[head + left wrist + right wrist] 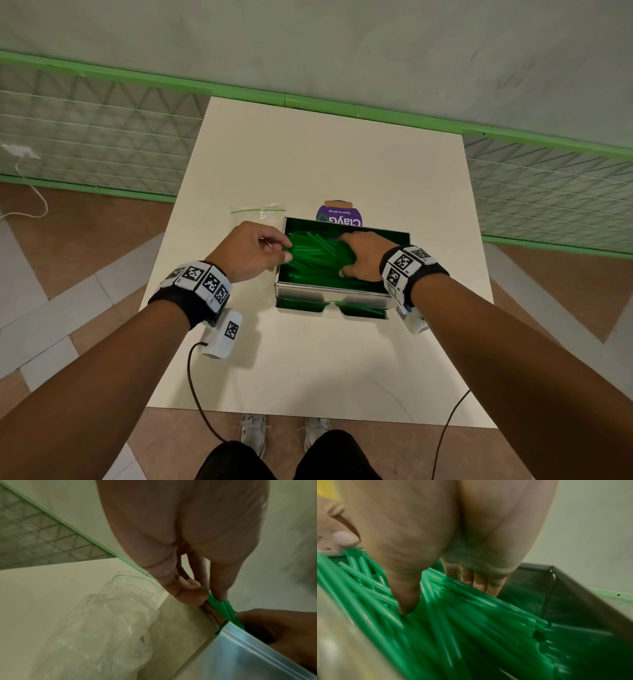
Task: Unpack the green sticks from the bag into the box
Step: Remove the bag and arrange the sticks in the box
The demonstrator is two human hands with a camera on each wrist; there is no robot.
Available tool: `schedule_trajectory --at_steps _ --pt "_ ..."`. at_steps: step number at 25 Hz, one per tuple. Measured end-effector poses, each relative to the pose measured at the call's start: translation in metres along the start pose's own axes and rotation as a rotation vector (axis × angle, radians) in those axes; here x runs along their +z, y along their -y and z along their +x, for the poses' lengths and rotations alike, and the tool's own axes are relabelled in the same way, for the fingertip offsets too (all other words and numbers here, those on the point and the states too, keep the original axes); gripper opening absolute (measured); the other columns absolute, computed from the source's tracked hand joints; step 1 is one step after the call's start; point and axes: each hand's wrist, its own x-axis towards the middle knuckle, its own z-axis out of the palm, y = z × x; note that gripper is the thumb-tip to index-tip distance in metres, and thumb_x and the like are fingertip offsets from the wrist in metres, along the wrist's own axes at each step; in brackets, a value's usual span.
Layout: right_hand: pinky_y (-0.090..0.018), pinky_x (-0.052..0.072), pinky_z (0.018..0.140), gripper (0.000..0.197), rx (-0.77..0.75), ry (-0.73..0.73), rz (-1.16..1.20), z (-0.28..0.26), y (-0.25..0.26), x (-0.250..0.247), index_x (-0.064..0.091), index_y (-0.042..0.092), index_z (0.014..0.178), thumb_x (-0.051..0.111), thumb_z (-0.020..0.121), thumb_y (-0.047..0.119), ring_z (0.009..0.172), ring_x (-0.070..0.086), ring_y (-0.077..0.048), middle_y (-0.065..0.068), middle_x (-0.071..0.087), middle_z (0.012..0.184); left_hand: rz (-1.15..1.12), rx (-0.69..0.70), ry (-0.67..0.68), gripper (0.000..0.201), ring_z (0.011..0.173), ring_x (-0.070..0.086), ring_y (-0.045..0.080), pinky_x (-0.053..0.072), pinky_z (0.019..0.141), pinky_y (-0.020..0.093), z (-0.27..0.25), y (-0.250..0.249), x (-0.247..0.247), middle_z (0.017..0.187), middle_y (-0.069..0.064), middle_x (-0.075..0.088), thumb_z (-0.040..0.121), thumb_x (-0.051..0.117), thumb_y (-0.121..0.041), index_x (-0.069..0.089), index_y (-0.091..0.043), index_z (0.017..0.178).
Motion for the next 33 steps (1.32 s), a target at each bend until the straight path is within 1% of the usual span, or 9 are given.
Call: schedule_trajectory --at_steps 3,6,12,17,20,22,26,30,33 --pt "-0.037 0.048 0.101 0.075 -0.018 -0.007 -0.002 -0.003 0.002 -0.002 0.042 0.012 0.148 0.075 0.087 0.039 0.121 0.056 -0.028 -0.012 0.057 0.135 0.184 0.057 0.035 0.024 0.071 0.06 0.009 0.048 0.073 0.017 -0.001 -0.002 -0.002 0.088 0.0 0.066 0.078 0.085 -0.016 0.077 -0.021 0.099" --pt "-0.035 0.049 0.1 0.072 -0.031 -0.016 0.029 -0.007 0.003 -0.005 0.043 0.013 0.148 0.075 0.087 0.037 0.12 0.058 -0.027 -0.011 0.058 0.136 0.253 0.1 0.025 0.012 0.077 0.062 0.012 0.047 0.075 0.02 -0.002 -0.004 -0.001 0.09 -0.003 0.067 0.081 0.081 -0.016 0.076 -0.021 0.09" --pt "-0.03 0.044 0.099 0.077 -0.023 -0.027 0.092 -0.014 0.004 -0.013 0.037 0.019 0.152 0.074 0.087 0.034 0.126 0.055 -0.027 -0.008 0.053 0.145 0.029 0.081 -0.08 0.007 0.061 0.068 0.014 0.056 0.069 0.025 0.002 -0.004 -0.019 0.077 0.007 0.072 0.085 0.076 -0.007 0.078 -0.014 0.084" --pt "-0.031 0.044 0.101 0.072 -0.015 -0.012 0.079 -0.018 0.001 -0.016 0.033 0.018 0.155 0.065 0.091 0.018 0.127 0.055 -0.028 -0.01 0.053 0.146 -0.143 0.018 -0.092 0.005 0.062 0.07 0.021 0.059 0.078 0.038 0.001 0.002 -0.001 0.075 0.011 0.075 0.085 0.075 -0.007 0.079 -0.011 0.083" --pt "-0.034 0.04 0.109 0.073 -0.019 0.001 0.009 -0.018 -0.001 -0.013 0.03 0.014 0.157 0.064 0.093 0.017 0.135 0.048 -0.029 -0.012 0.047 0.151 0.011 0.068 -0.063 0.009 0.067 0.069 0.012 0.057 0.074 0.028 0.002 -0.001 0.007 0.076 -0.002 0.075 0.089 0.073 -0.023 0.08 -0.019 0.086" --pt "-0.035 0.041 0.107 0.069 -0.028 -0.009 -0.011 -0.017 -0.002 -0.009 0.035 0.012 0.154 0.066 0.092 0.016 0.133 0.05 -0.03 -0.012 0.05 0.147 0.17 0.144 0.009 0.007 0.077 0.065 0.007 0.049 0.074 0.022 0.003 -0.002 0.005 0.087 -0.01 0.071 0.089 0.074 -0.022 0.08 -0.022 0.089" --pt "-0.033 0.049 0.086 0.041 -0.056 -0.04 -0.006 -0.011 -0.002 -0.007 0.058 0.009 0.13 0.067 0.091 0.015 0.111 0.062 -0.031 -0.012 0.059 0.119 0.453 0.255 0.063 0.009 0.08 0.055 0.019 0.048 0.071 0.031 0.004 -0.006 0.008 0.096 -0.002 0.045 0.08 0.082 -0.019 0.075 -0.02 0.084" --pt "-0.037 0.047 0.103 0.077 -0.056 0.02 0.075 -0.01 0.0 -0.005 0.038 0.016 0.151 0.074 0.084 0.031 0.125 0.053 -0.028 -0.009 0.05 0.143 0.677 0.239 0.078 0.019 0.072 0.054 0.019 0.047 0.063 0.032 0.002 -0.014 0.02 0.09 -0.002 0.049 0.084 0.077 -0.035 0.068 -0.02 0.078" --pt "-0.042 0.046 0.107 0.102 -0.056 0.054 0.045 -0.006 0.0 0.001 0.023 0.018 0.158 0.08 0.077 0.044 0.131 0.052 -0.03 -0.01 0.045 0.151 0.319 0.206 -0.038 0.015 0.063 0.048 0.016 0.042 0.062 0.03 0.001 -0.007 0.017 0.075 -0.002 0.051 0.088 0.072 -0.019 0.058 -0.016 0.085"
